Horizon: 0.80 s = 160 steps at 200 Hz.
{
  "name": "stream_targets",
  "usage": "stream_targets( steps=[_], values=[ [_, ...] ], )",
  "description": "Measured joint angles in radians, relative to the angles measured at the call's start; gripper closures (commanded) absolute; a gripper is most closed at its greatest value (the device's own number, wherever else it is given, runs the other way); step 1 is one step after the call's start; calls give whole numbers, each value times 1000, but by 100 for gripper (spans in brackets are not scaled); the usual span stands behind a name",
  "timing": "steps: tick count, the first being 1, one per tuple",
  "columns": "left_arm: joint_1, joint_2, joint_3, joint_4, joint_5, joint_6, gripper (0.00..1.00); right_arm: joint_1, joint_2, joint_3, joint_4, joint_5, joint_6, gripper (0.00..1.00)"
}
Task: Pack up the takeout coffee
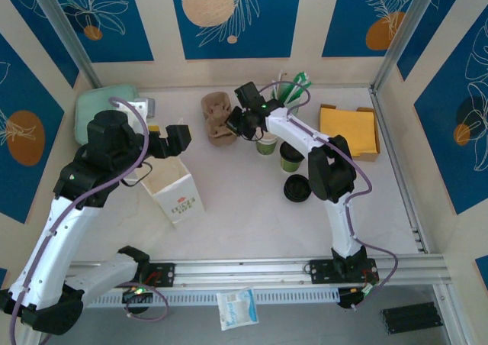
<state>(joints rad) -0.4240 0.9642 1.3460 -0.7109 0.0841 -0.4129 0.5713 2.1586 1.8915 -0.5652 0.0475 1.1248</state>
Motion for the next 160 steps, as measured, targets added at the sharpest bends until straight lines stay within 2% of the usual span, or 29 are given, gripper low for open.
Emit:
stream_targets(
  steps=[90, 160],
  values=[
    [0, 7, 0, 0, 2, 0, 1, -16, 0, 129, -11, -56, -50, 100],
    [0, 19, 13, 0, 38, -24, 0, -18, -22, 130, -10, -98, -78, 100]
  ],
)
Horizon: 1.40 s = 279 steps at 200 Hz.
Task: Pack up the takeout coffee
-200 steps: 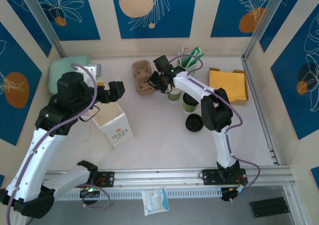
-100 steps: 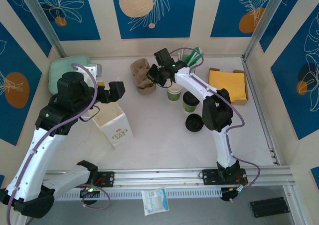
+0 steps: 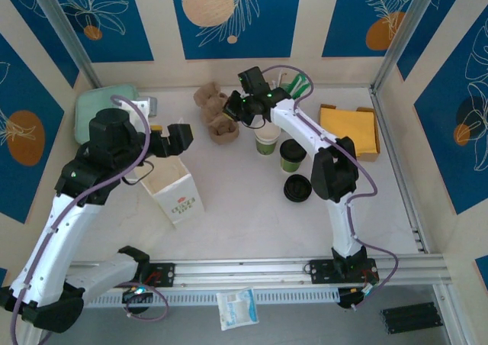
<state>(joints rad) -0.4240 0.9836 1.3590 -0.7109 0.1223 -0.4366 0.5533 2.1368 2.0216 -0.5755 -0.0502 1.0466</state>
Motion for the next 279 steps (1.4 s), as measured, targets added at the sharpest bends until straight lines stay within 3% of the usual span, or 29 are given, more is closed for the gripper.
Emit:
stream_targets(
  steps=[33, 69, 131, 159, 205, 248, 263, 279],
  values=[
    [-32, 14, 35, 1, 23, -31, 1, 7, -123, -106, 21, -11, -11, 100],
    [-164, 31, 71, 9, -12, -42, 1, 26, -338, -332, 79, -24, -15, 100],
    [-470, 135, 78, -6, -234, -45, 1, 71, -721, -830, 154, -28, -3, 100],
    [-565, 193, 69, -10, -318, -54, 1, 92, -869, -1033, 160, -26, 13, 100],
    [-624, 235, 34, -8, -394, -78, 1, 114, -1031, -1298, 170, -26, 62, 100],
    [-648, 298, 21, -11, -434, -82, 1, 115, -1030, -1431, 193, -29, 87, 100],
    [-650, 308, 11, -13, -443, -82, 0, 115, -1017, -1439, 198, -27, 87, 89],
    [-650, 309, 4, -14, -448, -82, 1, 115, -1001, -1439, 201, -23, 80, 70]
  ],
)
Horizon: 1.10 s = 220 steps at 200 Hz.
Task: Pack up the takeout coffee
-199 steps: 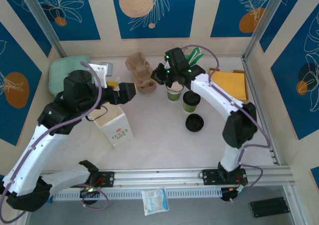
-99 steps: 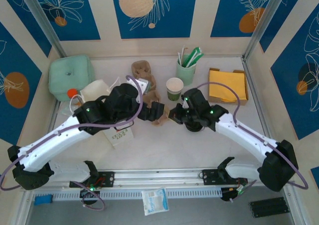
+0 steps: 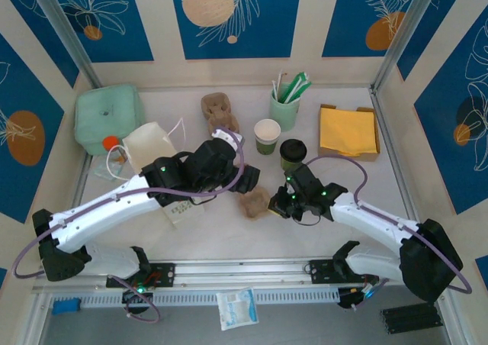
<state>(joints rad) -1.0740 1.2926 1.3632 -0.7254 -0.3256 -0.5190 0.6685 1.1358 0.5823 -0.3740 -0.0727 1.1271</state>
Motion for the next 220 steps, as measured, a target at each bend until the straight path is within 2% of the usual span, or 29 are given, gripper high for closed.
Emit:
stream_targets(
  steps=[16, 40, 52, 70, 81, 168, 192, 220],
  values=[
    [0, 0, 0, 0, -3, 0, 1, 0, 13, 1, -5, 10, -5, 48],
    [0, 0, 0, 0, -9, 1, 1, 0, 14, 16, -42, 24, -18, 25],
    [0, 0, 0, 0, -9, 1, 0, 0, 14, 40, -69, 32, -33, 17],
    [0, 0, 0, 0, -9, 3, 0, 0, 14, 101, -127, 43, -66, 9],
    [0, 0, 0, 0, -10, 4, 1, 0, 15, 148, -162, 50, -85, 0],
    [0, -59, 47, -14, -24, 31, 1, -6, 231, 619, -506, 213, -369, 1],
    [0, -85, 58, -17, -29, 31, 0, -6, 259, 679, -548, 264, -434, 1],
    [0, -111, 63, -26, -43, 31, 1, -11, 289, 705, -579, 249, -504, 1]
  ],
)
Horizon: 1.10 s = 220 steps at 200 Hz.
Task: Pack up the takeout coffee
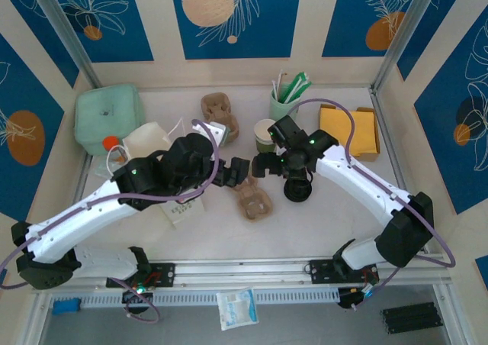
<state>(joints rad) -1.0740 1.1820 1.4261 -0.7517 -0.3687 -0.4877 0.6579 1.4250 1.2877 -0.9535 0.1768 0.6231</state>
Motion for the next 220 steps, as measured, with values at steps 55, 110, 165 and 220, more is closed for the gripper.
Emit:
stream_targets(
  steps=[55, 110, 165, 220],
  values=[
    [-1, -46, 9, -41, -21, 15, 1, 29, 135, 36, -34, -72, -101, 5],
    [-2, -143, -2, -68, -53, 11, 1, 138, 350, 183, -108, 18, -181, 24],
    [-2, -220, -37, -100, -90, -10, 1, 134, 467, 258, -125, 27, -206, 38],
    [-2, -245, -60, -121, -113, -13, 1, 133, 538, 309, -126, 26, -204, 45]
  ],
)
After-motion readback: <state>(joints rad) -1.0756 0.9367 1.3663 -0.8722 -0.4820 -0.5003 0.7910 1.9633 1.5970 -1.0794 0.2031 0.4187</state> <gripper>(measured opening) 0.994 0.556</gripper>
